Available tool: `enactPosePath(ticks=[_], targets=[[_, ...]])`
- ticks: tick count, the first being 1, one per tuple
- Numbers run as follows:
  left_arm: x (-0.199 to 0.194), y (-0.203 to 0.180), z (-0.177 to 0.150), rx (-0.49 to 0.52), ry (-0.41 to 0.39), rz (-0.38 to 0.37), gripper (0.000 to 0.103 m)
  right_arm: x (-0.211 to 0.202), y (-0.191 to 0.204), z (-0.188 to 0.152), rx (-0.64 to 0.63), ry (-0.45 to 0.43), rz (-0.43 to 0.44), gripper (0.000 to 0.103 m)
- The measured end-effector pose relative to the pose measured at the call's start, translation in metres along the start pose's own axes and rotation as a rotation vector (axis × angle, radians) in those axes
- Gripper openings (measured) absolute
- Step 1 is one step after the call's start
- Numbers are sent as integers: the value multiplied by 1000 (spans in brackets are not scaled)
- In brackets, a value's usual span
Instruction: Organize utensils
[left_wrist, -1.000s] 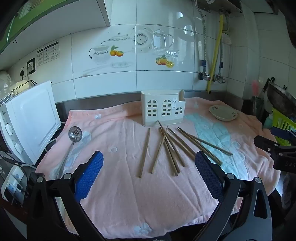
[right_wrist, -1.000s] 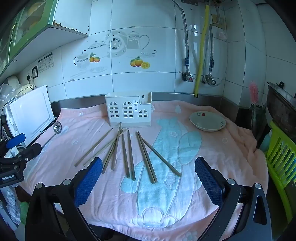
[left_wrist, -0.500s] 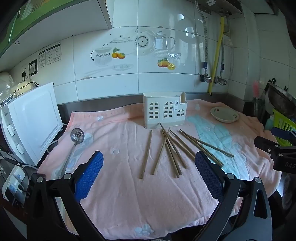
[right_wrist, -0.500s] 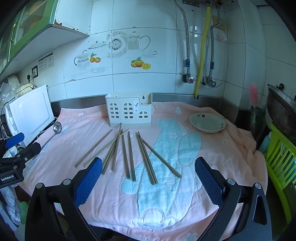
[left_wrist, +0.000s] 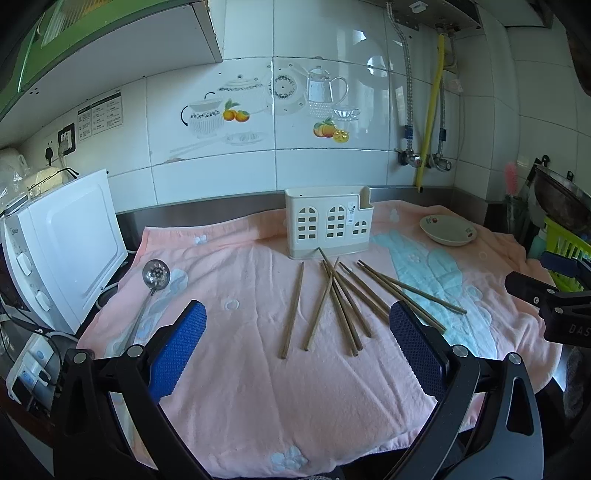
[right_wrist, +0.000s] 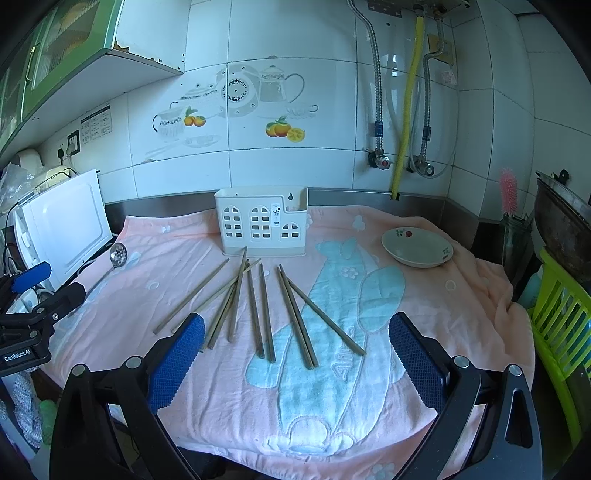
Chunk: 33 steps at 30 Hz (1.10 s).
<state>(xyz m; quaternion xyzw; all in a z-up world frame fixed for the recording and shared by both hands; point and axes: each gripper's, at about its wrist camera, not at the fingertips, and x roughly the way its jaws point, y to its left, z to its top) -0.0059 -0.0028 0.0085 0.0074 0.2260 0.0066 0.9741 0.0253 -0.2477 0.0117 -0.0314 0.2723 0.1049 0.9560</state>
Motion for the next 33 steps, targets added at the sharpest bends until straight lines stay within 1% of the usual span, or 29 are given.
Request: enactPosePath(ticks=[18,33], targets=[[-1,0,3,1,-1,6,98,-1,-1,0,-1,-1,5,97],[4,3,0,0,4,5,98,3,2,1,-2,5,11,97]])
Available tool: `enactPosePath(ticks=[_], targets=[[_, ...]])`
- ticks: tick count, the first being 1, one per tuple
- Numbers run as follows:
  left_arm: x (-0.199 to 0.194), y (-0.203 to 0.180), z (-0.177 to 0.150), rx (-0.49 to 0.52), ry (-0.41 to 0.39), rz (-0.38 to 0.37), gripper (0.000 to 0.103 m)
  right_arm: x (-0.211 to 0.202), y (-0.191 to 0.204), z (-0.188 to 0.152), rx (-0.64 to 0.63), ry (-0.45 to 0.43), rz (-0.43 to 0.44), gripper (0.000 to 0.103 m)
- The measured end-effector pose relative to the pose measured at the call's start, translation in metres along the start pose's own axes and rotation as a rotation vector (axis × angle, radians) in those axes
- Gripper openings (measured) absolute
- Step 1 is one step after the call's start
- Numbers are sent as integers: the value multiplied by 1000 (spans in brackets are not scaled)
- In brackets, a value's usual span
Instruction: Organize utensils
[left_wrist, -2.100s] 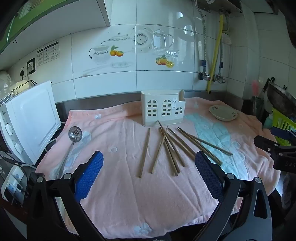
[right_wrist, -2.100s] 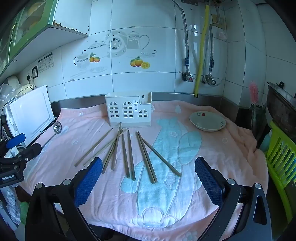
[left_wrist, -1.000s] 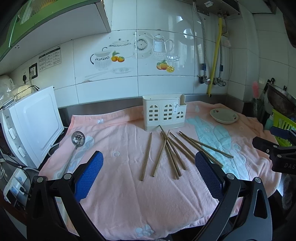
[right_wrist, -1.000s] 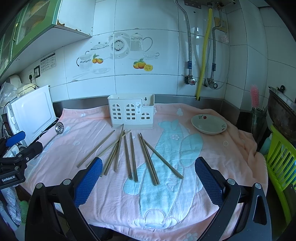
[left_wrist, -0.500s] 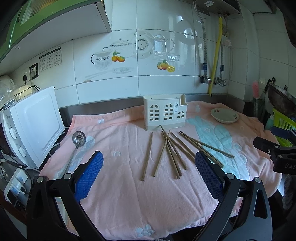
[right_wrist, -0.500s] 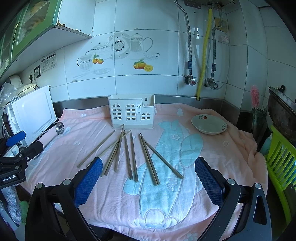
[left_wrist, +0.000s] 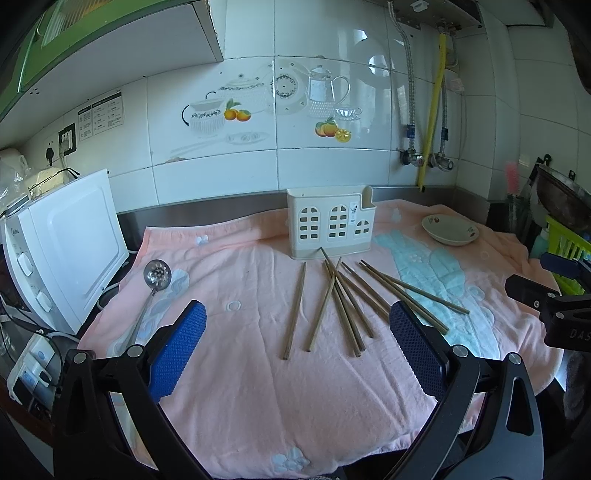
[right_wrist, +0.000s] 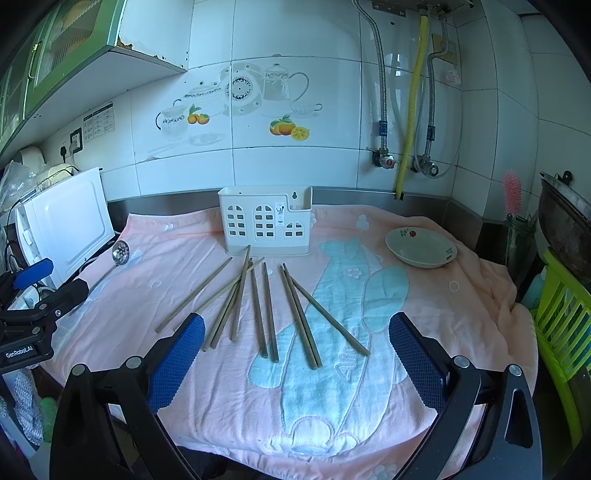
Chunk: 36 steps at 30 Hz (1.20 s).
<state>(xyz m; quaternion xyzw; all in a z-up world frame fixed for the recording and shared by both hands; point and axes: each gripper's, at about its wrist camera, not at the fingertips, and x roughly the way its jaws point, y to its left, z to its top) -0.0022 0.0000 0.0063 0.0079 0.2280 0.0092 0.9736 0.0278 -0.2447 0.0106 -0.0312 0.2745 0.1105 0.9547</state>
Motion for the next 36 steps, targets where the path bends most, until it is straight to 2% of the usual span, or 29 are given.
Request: enactPosePath(ticks=[36], targets=[[16,5,4,-2,28,14,98,18,-1,-1,-6,22,8,97]])
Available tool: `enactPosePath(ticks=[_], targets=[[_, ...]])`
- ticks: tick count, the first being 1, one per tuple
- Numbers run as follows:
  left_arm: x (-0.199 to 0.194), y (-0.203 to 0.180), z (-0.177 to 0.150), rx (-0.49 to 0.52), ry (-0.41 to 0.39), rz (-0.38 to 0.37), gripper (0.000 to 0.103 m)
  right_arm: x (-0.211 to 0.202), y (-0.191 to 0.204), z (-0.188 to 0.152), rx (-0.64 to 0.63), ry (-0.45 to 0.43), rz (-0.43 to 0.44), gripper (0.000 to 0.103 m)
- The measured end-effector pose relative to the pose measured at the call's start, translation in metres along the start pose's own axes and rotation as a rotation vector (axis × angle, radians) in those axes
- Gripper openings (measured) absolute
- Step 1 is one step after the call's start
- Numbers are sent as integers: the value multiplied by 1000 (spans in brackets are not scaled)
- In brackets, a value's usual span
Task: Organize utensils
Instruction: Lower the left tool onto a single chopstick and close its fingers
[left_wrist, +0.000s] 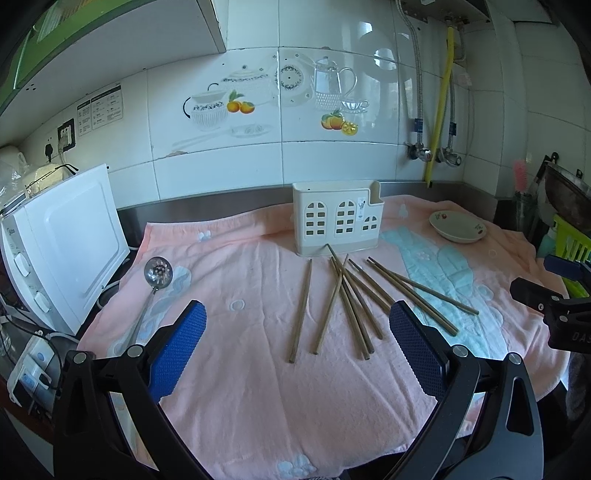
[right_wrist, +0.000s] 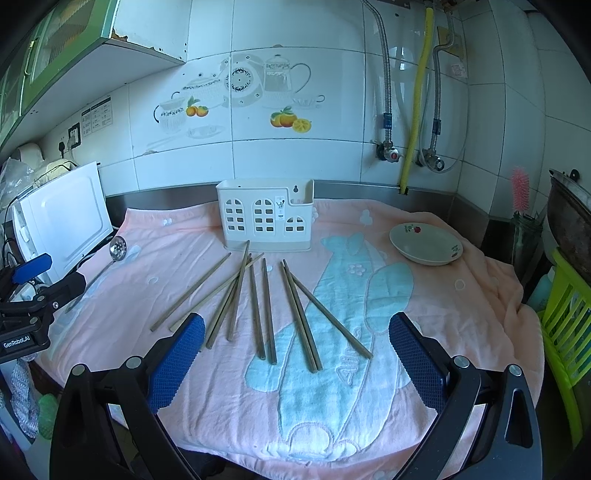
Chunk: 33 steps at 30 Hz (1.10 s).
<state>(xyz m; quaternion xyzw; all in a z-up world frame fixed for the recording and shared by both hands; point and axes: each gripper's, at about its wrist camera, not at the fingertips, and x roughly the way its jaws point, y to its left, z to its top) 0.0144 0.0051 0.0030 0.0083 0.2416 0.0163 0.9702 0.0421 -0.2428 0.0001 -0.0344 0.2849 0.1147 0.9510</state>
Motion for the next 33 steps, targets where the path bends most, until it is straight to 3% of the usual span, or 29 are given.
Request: enactPosePath(ticks=[33], targets=[[86,21,5,-39,165,-25,95,80,-22,2,-92,95,8,97]])
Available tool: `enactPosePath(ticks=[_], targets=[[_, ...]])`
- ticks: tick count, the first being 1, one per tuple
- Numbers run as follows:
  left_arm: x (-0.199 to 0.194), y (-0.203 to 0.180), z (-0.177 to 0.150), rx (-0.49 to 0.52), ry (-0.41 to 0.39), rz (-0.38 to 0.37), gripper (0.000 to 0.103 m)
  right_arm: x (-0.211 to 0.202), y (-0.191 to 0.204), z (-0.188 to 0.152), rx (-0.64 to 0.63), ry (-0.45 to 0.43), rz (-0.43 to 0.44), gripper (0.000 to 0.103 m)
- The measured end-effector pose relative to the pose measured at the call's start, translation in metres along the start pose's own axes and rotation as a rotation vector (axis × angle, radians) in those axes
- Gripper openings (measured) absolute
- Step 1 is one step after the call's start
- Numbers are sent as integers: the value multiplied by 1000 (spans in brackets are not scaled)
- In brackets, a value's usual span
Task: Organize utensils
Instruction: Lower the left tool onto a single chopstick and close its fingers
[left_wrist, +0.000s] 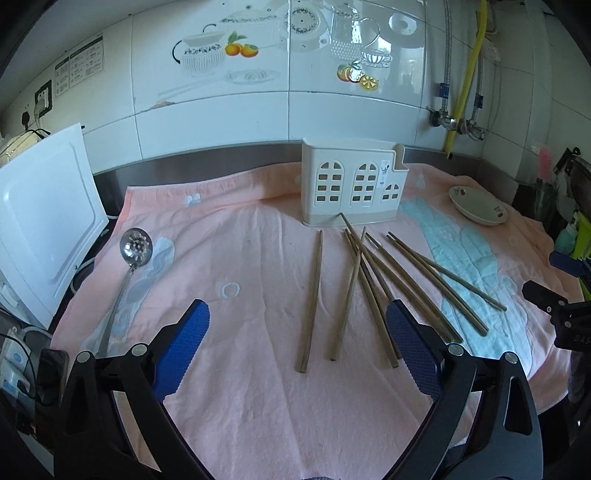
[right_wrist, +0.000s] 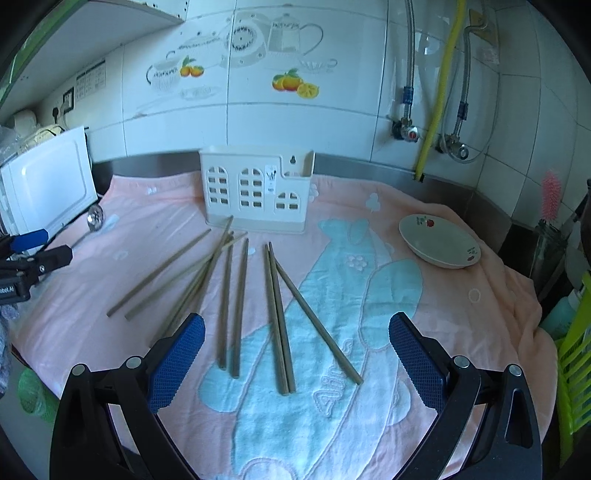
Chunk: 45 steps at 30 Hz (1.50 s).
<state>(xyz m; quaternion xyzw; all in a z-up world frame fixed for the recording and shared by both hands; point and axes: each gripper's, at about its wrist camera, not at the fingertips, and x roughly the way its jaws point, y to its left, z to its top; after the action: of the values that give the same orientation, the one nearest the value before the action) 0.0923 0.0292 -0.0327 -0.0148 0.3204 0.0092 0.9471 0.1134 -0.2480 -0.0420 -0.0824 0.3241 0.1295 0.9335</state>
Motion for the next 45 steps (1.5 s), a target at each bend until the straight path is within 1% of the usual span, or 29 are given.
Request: enactPosePath(ticks=[13,17,20,22,27,30,33,35,37,39,41,45], targets=[[20,-6,1,22,41,5,92,20,-9,-6,5,37,3,97],[28,-7,2,27,55,4,87,25,-13,-5,7,36,12,97],[35,-8,1,30,69,5,82,31,-16,-5,8,47,19,96],[41,-7,1,28,85,2,75,36,-17,-5,6,54,25,96],[57,-3,-2,15,118,-6,67,43,-18,-6,16,58,42,96],[64,-4,-3,19,130,-6,65,50,-16,-5,16,66,52,95],[70,-1,-4,11,139,-3,65,57,-12,-4,21,74,71,90],[71,2,-3,3,140,-4,65,61,-8,-4,30,79,89,84],[72,5,-2,0,136,2,65,65,-1,-2,30,81,108,83],[71,10,-2,-8,131,5,64,66,7,0,27,77,124,79],[72,16,-2,-18,133,9,63,69,15,2,29,77,143,78],[72,23,-5,-30,134,7,61,76,33,5,39,84,192,67]])
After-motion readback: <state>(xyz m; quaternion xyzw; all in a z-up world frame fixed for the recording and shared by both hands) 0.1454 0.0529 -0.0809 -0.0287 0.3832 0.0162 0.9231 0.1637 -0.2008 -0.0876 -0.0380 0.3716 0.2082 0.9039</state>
